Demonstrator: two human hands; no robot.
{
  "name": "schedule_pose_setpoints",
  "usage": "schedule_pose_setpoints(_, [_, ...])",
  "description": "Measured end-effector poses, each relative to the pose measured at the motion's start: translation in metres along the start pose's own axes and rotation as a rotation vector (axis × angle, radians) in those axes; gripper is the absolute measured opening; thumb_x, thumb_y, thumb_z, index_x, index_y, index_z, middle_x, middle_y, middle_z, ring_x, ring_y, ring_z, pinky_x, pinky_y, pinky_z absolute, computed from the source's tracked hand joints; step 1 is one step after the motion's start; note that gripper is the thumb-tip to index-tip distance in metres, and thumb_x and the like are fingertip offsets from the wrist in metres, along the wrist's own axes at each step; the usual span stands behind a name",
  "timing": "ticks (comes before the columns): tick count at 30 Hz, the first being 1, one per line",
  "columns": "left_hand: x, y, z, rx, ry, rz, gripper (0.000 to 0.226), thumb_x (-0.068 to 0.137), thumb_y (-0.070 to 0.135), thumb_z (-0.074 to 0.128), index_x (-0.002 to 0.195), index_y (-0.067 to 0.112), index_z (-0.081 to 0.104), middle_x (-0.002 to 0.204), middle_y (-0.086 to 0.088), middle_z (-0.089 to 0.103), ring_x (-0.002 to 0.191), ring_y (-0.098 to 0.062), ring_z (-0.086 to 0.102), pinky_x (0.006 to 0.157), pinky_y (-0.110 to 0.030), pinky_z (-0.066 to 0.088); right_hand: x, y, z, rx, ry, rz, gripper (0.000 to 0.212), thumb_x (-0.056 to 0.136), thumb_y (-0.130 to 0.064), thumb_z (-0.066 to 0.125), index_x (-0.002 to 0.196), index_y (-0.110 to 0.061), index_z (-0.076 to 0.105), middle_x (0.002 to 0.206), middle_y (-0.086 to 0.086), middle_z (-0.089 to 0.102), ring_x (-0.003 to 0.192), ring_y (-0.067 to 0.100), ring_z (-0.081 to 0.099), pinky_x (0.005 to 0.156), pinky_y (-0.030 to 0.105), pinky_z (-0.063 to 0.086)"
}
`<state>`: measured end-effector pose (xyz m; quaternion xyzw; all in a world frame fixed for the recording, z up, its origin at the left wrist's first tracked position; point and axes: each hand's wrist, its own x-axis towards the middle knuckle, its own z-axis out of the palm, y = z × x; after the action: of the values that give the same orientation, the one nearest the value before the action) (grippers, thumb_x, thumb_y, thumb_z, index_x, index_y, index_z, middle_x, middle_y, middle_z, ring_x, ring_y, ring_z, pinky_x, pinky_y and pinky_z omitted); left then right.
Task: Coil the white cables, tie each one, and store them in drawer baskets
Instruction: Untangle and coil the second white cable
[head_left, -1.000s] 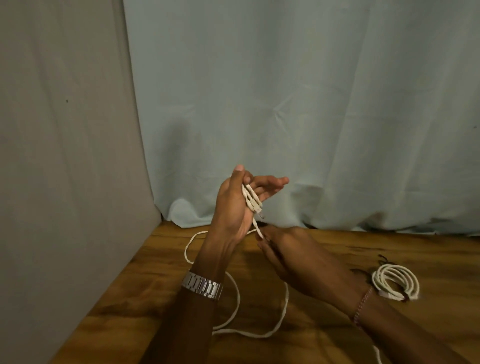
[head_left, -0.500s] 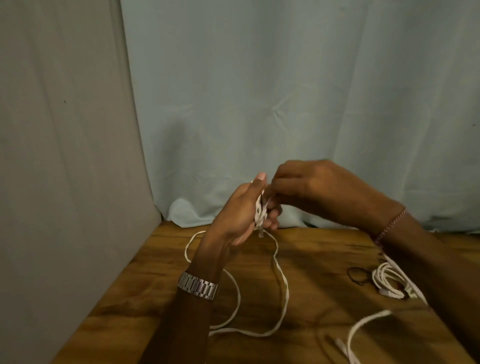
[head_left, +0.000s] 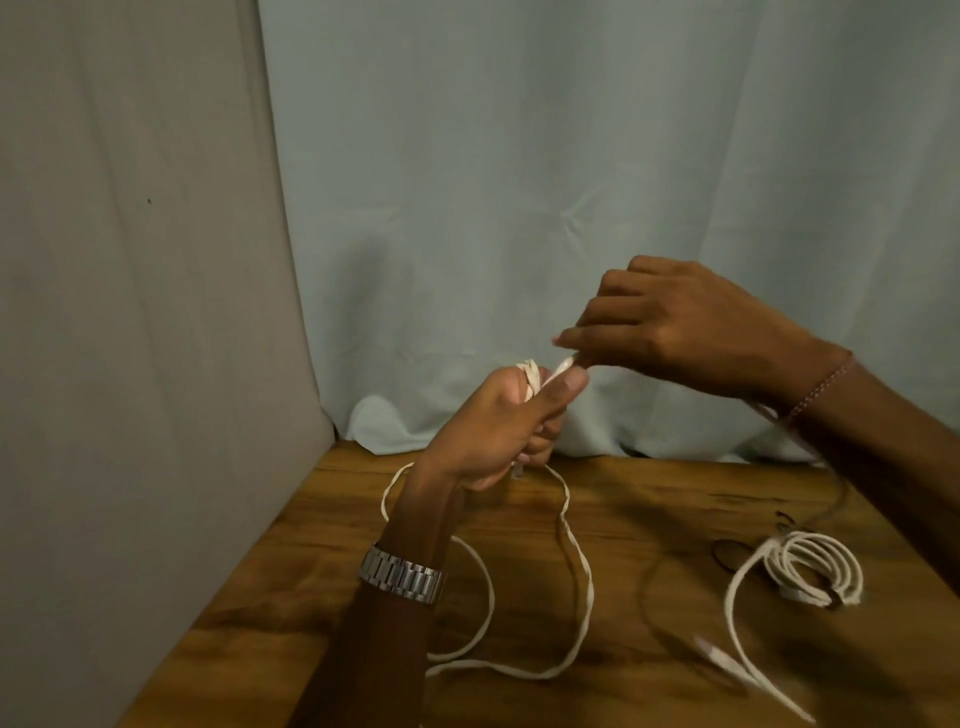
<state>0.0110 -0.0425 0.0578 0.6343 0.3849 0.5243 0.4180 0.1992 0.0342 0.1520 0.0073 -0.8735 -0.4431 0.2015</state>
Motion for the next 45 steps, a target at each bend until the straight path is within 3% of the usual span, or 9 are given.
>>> schedule_pose_setpoints(10, [-0.004, 0.008, 0.015, -0.306, -0.162, -0.026, 0.042, 0.107, 0.039, 0.033, 0.072, 0.017, 0.039, 0.05, 0.005, 0.028, 0.041, -0.007, 0.02, 0.043, -0.024, 0.018, -0.006, -0.016, 0.04, 0.154, 0.056, 0.44, 0.042, 0.103, -0.027, 0.036, 0.137, -0.029, 0.061, 0.095, 0.002, 0.074, 0.079, 0.025, 0.064, 0.073, 0.041, 0.048])
schedule_pose_setpoints(15, [-0.002, 0.012, 0.018, -0.525, -0.224, -0.013, 0.042, 0.097, 0.044, 0.036, 0.065, 0.019, 0.044, 0.044, 0.007, 0.03, 0.035, -0.004, 0.016, 0.041, -0.017, 0.016, -0.012, -0.067, 0.069, 0.521, 0.053, 0.426, 0.036, 0.107, -0.026, 0.046, 0.143, -0.029, 0.049, 0.127, -0.008, 0.065, 0.113, 0.009, 0.063, 0.102, 0.03, 0.049])
schedule_pose_setpoints(20, [0.0, 0.009, 0.014, -0.639, -0.175, 0.053, 0.045, 0.101, 0.043, 0.032, 0.064, 0.019, 0.042, 0.043, 0.007, 0.029, 0.033, -0.004, 0.018, 0.038, -0.018, 0.017, -0.02, -0.104, 0.087, 0.52, 0.041, 0.382, 0.035, 0.106, -0.025, 0.039, 0.133, -0.01, 0.055, 0.127, -0.004, 0.063, 0.11, 0.008, 0.062, 0.098, 0.021, 0.05])
schedule_pose_setpoints(25, [0.003, 0.011, 0.021, -0.654, 0.034, 0.105, 0.045, 0.104, 0.037, 0.028, 0.065, 0.017, 0.035, 0.045, -0.002, 0.036, 0.034, -0.013, 0.036, 0.043, -0.021, 0.039, -0.016, -0.122, 0.071, 0.691, -0.096, 0.551, 0.02, 0.108, -0.026, 0.041, 0.099, -0.017, 0.056, 0.084, -0.003, 0.058, 0.071, 0.015, 0.056, 0.067, 0.028, 0.042])
schedule_pose_setpoints(29, [0.007, 0.012, 0.012, -0.675, 0.176, 0.224, 0.042, 0.107, 0.033, 0.023, 0.069, 0.016, 0.03, 0.057, -0.017, 0.056, 0.064, -0.035, 0.068, 0.069, -0.042, 0.061, -0.024, -0.146, 0.064, 0.76, -0.231, 0.643, 0.023, 0.105, -0.024, 0.047, 0.127, -0.022, 0.046, 0.109, 0.001, 0.065, 0.089, 0.02, 0.063, 0.079, 0.032, 0.05])
schedule_pose_setpoints(31, [0.011, 0.009, 0.008, -0.686, 0.204, 0.214, 0.044, 0.108, 0.034, 0.022, 0.069, 0.015, 0.032, 0.062, -0.022, 0.061, 0.08, -0.043, 0.072, 0.083, -0.052, 0.06, -0.028, -0.151, 0.056, 0.705, -0.248, 0.655, 0.026, 0.1, -0.021, 0.052, 0.125, -0.027, 0.046, 0.108, 0.002, 0.067, 0.091, 0.022, 0.066, 0.077, 0.041, 0.054])
schedule_pose_setpoints(35, [0.018, -0.006, 0.009, -0.563, 0.283, 0.155, 0.046, 0.11, 0.033, 0.021, 0.071, 0.013, 0.035, 0.069, -0.027, 0.066, 0.093, -0.049, 0.07, 0.092, -0.055, 0.056, -0.022, -0.142, 0.028, 0.326, -0.171, 0.595, 0.01, 0.093, -0.026, 0.069, 0.1, -0.026, 0.063, 0.082, -0.005, 0.064, 0.059, 0.015, 0.06, 0.048, 0.03, 0.047])
schedule_pose_setpoints(42, [0.017, -0.011, 0.01, -0.302, 0.355, 0.067, 0.044, 0.11, 0.034, 0.028, 0.075, 0.011, 0.042, 0.061, -0.008, 0.063, 0.065, -0.021, 0.065, 0.063, -0.028, 0.054, -0.012, -0.098, -0.012, 0.29, 0.047, 0.495, 0.02, 0.084, -0.019, 0.069, 0.103, -0.013, 0.074, 0.089, 0.01, 0.069, 0.071, 0.027, 0.066, 0.051, 0.031, 0.049])
schedule_pose_setpoints(45, [0.014, -0.015, 0.007, -0.115, 0.276, -0.005, 0.056, 0.103, 0.051, 0.04, 0.088, 0.0, 0.056, 0.081, -0.026, 0.062, 0.087, -0.042, 0.064, 0.091, -0.051, 0.055, -0.008, -0.077, -0.018, 0.273, 0.019, 0.389, 0.028, 0.083, -0.012, 0.063, 0.109, -0.01, 0.072, 0.095, 0.013, 0.067, 0.077, 0.028, 0.065, 0.053, 0.038, 0.054])
